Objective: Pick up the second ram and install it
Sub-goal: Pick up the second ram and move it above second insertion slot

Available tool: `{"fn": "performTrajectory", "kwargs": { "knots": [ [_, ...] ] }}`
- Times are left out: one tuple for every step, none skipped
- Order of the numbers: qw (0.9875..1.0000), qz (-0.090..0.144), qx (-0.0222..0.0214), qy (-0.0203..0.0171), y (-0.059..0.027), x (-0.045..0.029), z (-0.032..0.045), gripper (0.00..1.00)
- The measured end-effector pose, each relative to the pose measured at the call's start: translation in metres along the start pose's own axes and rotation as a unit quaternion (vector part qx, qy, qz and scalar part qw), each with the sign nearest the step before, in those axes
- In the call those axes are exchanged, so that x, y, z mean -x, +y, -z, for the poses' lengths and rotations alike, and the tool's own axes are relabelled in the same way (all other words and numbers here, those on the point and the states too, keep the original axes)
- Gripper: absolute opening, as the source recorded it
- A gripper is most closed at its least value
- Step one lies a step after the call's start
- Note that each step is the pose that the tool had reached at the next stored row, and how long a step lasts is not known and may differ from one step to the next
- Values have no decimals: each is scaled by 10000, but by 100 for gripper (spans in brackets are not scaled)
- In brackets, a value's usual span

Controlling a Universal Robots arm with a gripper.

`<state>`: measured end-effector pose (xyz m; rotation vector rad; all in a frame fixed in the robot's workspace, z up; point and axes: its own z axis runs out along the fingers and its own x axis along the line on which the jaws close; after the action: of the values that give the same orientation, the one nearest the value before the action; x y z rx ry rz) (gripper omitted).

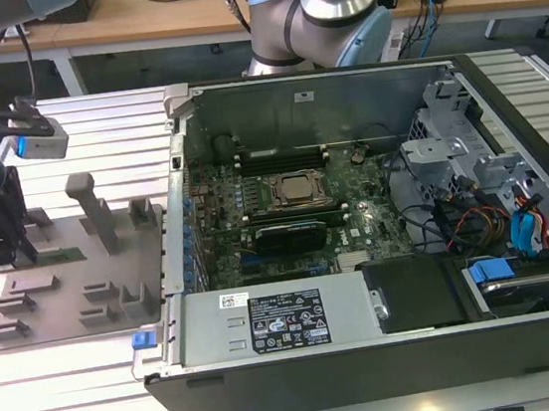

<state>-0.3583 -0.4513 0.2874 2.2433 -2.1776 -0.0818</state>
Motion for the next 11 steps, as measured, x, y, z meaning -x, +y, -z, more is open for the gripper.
{"fn": "performTrajectory", "kwargs": {
  "knots": [
    [10000,0,0,0,1,0,9,13],
    [10000,0,1,0,1,0,20,13],
    [10000,0,0,0,2,1,33,13],
    [10000,0,0,0,2,1,43,13],
    [10000,0,0,0,3,1,55,13],
    [10000,0,0,0,3,2,75,13],
    [10000,0,0,0,5,3,94,13],
    [10000,0,0,-1,6,3,121,13],
    [10000,1,-1,-4,6,4,141,13],
    [10000,0,0,-6,8,4,163,13],
    [10000,1,0,-10,8,5,176,13]
  ]
}}
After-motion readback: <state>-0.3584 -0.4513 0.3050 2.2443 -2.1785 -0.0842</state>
